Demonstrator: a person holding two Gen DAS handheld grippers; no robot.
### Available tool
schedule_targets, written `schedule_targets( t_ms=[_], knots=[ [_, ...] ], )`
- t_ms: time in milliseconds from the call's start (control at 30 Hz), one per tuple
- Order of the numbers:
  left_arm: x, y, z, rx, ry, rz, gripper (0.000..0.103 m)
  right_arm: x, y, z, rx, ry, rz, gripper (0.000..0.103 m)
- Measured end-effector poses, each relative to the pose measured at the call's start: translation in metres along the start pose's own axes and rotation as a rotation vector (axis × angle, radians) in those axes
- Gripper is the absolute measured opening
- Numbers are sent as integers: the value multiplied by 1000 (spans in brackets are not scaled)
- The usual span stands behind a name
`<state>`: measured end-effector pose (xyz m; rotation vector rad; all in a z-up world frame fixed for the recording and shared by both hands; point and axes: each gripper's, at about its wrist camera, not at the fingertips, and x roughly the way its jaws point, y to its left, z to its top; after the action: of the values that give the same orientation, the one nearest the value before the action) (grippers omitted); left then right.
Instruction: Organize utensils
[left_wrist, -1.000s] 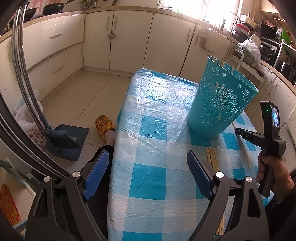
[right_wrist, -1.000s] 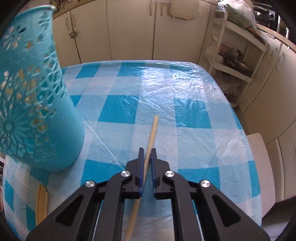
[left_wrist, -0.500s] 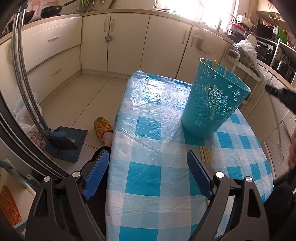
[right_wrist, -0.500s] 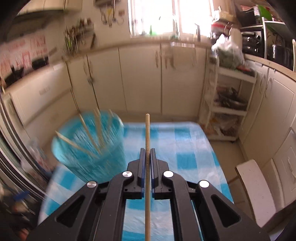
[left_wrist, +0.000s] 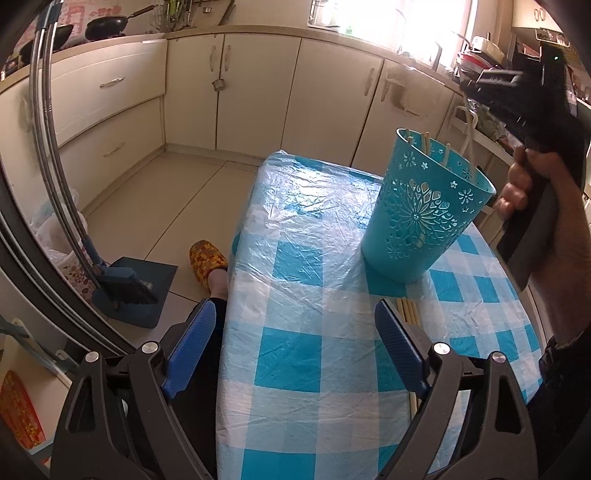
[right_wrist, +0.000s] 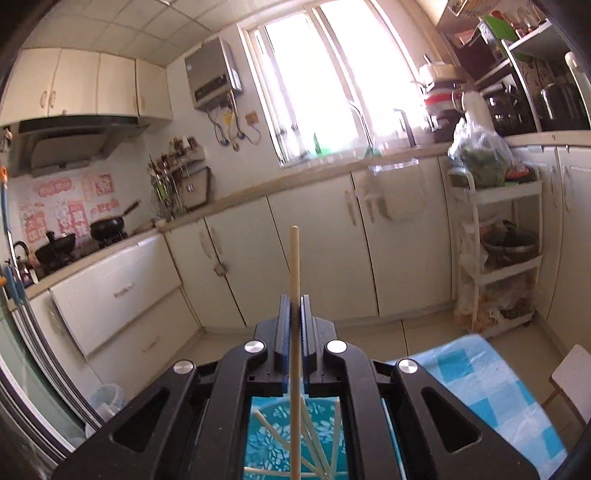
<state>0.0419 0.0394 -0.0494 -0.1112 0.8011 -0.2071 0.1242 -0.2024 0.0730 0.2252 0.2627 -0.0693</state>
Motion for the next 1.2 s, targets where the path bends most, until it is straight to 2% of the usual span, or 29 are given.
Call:
schedule_targets(
  t_ms=[133,200,233,267,433,600,1000,1200],
  knots=[
    [-2,-1,0,2,-9,2,85,-2,-1,-21,-36,71,4,7],
    [-4,-2,0,5,-13,1,85,-9,1,-26,-61,90,10,13],
    [-5,-3,0,7,-15,1,85,-15,1,-27,-68,92,12,21],
    [-7,-5,-1,13,-20,2,85,-22,1,-26,-73,88,15,24],
    [-15,-12,-2,32,-37,0,85,-64,4,-28,-101,68,44,28],
    [-27,-19,-3,54,-59,-4,85,-102,-2,-44,-87,107,50,33],
    [-54,-32,-10,105,-100,-2,87,-128,-32,-124,-7,349,-23,33],
    [-58,-30,-16,113,-89,1,89,-119,-26,-158,-59,475,-30,33]
  ],
)
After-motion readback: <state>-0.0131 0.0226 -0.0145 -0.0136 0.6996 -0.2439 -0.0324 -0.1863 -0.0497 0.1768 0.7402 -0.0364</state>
